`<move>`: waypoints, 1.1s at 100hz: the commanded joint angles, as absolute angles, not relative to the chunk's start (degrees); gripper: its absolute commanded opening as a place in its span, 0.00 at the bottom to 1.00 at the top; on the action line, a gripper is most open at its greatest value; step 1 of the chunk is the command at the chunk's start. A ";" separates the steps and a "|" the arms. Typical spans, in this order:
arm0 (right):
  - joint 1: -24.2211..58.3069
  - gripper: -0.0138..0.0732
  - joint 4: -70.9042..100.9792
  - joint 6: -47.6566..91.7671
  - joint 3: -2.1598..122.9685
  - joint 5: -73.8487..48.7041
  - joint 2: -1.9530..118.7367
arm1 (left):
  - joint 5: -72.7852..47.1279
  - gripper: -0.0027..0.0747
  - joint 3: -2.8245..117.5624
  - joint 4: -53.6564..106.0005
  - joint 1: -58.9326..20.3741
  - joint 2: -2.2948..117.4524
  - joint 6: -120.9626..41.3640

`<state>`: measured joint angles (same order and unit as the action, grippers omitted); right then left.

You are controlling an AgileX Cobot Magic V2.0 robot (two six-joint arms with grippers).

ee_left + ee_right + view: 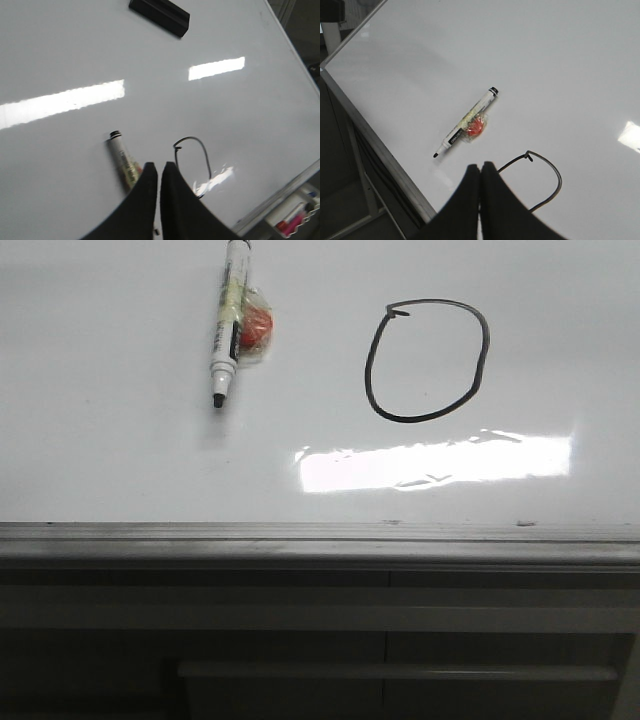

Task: Write number 0 on whiteboard

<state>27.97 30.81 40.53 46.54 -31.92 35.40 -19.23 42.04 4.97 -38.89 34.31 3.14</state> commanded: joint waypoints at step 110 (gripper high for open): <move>27.65 0.08 31.99 40.54 47.93 -27.98 35.50 | -16.75 0.01 -2.12 10.86 -7.31 -1.82 -8.15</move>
<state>27.97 30.81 40.53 46.54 -31.79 35.40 -18.98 -0.26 9.80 -7.46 -0.22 -8.21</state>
